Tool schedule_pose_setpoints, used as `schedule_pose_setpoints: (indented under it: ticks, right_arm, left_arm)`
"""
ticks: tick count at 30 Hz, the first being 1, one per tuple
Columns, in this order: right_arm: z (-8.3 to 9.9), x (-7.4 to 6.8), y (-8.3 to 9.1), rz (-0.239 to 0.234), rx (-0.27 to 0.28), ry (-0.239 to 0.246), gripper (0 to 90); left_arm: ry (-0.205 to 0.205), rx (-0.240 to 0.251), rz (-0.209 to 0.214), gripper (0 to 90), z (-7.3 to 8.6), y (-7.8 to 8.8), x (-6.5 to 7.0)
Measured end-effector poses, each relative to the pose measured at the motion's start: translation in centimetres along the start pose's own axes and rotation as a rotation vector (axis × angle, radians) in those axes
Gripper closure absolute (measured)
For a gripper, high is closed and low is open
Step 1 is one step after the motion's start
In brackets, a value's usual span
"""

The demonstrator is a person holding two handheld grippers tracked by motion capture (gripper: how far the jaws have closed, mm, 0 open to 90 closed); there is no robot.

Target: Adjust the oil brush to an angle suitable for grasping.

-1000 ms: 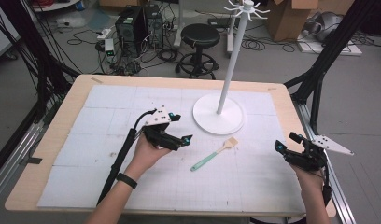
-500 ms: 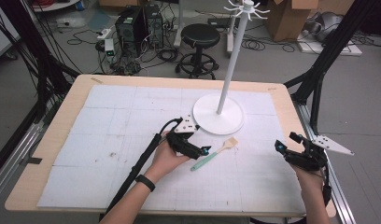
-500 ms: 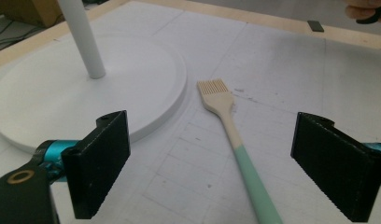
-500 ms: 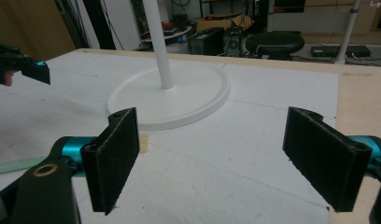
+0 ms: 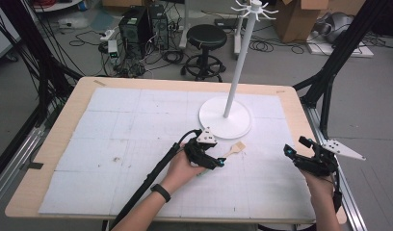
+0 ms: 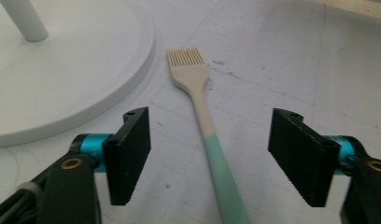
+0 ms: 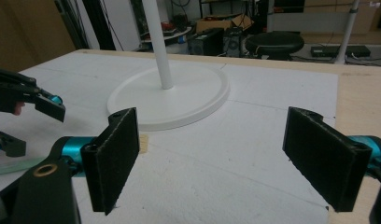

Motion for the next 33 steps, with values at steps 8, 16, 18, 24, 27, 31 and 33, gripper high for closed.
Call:
schedule_pose_setpoints:
  ticks: [8,16,18,24,27,31,33]
  right_arm:
    - [0.0,0.0,0.0,0.000,-0.002,0.003,18.1]
    - [0.0,0.0,0.0,0.001,-0.001,0.000,18.1]
    - [0.0,0.0,0.0,0.001,-0.002,-0.001,18.1]
    - [0.0,0.0,0.0,-0.001,0.002,-0.004,18.2]
    - [0.0,0.0,0.0,0.000,0.004,-0.002,18.1]
    - [-0.1,0.1,0.0,0.000,0.006,-0.006,18.1]
    - [-0.1,0.0,0.0,0.000,0.009,-0.006,18.1]
  left_arm:
    - [0.009,-0.037,-0.005,50.0,0.6,-0.6,0.5]
    - [-0.015,-0.116,-0.037,59.1,1.7,-1.2,0.6]
    - [-0.011,-0.121,-0.039,61.0,1.8,-1.2,0.6]
    - [0.001,-0.136,-0.073,67.8,1.8,-1.2,0.4]
    - [0.004,-0.136,-0.078,68.7,1.8,-1.3,0.5]
    - [-0.036,-0.140,-0.077,78.2,1.8,-1.3,0.9]
    - [-0.029,-0.135,-0.074,78.8,1.7,-1.3,0.9]
Point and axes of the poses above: each handheld gripper's, and its own axes: y roughly backward along the jaws, z roughly out of its underside, x roughly to its right, the point moved 10 cm from there along -y, roughly forward along the jaws, and after that the axes turned 4 degrees about x, right-handed, at the moved point
